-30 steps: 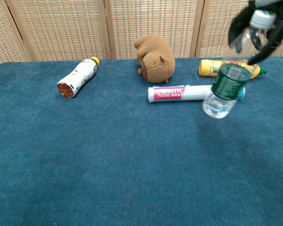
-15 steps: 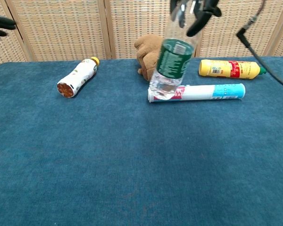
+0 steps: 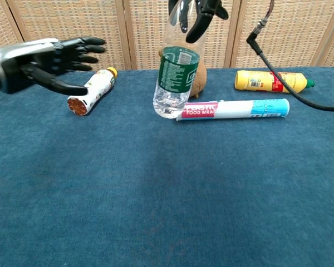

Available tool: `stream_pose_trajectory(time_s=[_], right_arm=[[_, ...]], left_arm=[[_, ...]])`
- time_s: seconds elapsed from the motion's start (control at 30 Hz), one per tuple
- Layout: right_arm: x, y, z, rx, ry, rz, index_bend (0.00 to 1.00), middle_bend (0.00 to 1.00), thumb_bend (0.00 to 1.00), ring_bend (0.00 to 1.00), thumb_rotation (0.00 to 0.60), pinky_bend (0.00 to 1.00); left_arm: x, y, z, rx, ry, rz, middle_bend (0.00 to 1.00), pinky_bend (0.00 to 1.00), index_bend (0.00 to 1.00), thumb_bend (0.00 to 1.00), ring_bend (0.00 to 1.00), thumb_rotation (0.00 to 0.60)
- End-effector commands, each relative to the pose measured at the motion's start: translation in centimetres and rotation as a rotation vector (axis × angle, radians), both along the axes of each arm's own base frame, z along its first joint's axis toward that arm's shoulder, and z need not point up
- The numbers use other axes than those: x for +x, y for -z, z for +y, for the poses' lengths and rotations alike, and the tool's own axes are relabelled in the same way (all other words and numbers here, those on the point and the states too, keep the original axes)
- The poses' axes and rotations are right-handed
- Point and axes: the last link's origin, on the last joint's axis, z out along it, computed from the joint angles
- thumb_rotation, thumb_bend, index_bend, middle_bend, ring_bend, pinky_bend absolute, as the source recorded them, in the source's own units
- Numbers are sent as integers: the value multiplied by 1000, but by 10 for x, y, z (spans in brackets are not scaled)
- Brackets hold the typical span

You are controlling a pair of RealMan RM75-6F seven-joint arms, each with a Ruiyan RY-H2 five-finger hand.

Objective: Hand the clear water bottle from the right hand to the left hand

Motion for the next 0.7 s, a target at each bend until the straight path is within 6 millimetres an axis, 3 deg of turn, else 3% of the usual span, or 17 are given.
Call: stream_pose_trajectory(time_s=[0.03,0.4,0.6,0.7], right_arm=[[3,3,0,1,-2,3,646,563,583,571,600,695],[16,11,0,7,-19,2,649,565,588,572,600,694],[21,12,1,7,-22,-11,651,567,593,572,600,695],[24,11,1,8,-20,-20,651,568,595,572,600,694]], left_arm=[[16,19,8,-7,9,-66,0,0,0,0,0,514],[61,50,12,-77,25,-160,0,0,0,0,0,514],[75,56,15,-87,22,-159,0,0,0,0,0,520],[80,61,15,-93,18,-163,0,0,0,0,0,555]])
